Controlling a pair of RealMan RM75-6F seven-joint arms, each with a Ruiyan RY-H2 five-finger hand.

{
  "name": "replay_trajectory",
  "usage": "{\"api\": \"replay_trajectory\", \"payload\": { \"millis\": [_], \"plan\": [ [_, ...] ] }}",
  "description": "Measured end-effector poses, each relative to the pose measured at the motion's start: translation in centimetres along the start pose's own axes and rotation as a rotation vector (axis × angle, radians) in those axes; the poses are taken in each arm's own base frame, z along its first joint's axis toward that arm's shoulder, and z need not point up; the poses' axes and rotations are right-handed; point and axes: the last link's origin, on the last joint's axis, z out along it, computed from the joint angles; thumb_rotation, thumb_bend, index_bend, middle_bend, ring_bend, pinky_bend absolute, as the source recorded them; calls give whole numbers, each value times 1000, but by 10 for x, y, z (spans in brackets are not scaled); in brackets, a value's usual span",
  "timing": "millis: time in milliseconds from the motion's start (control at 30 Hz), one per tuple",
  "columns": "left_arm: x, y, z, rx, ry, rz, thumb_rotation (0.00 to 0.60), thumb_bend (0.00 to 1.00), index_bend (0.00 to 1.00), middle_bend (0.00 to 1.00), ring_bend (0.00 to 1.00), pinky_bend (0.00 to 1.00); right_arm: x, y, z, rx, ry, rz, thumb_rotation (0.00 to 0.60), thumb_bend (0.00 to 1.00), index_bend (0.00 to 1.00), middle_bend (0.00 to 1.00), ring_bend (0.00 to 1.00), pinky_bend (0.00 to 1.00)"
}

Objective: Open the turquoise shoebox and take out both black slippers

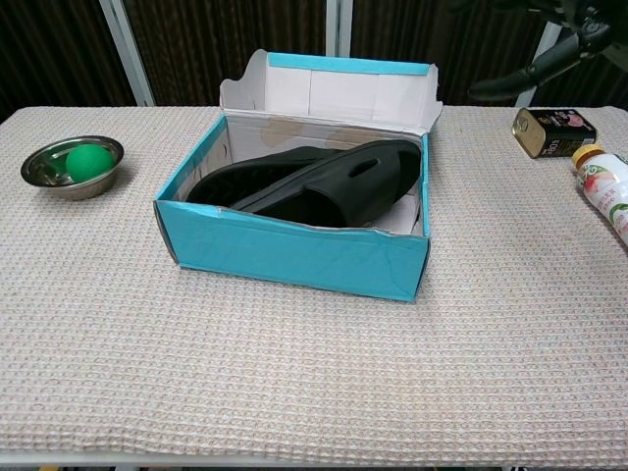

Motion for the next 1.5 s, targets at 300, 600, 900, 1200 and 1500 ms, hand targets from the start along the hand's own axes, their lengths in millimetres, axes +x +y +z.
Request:
{"api": "replay_trajectory", "payload": {
  "millis": [300,600,900,1200,1500],
  "plan": [
    [-2,8,4,-45,7,-16,600,0,411,455,275,219,-33,-17,16,45,-217,-383,600,0,217,233,36,146],
    [-7,1,1,-31,-2,-29,600,0,410,455,275,219,-83,-21,43,-1,-244,-525,600,0,226,222,35,149],
    [-10,-5,-4,-6,-1,-41,600,0,411,455,275,219,-96,-12,54,-44,-186,-547,600,0,363,324,66,149],
    [-11,-5,-5,3,-5,-47,600,0,411,455,275,219,-103,-7,58,-60,-188,-544,600,0,413,339,71,149],
    [-12,-9,-6,13,-9,-57,600,0,410,455,275,218,-113,-7,66,-52,-181,-550,600,86,441,386,104,149]
  ]
}}
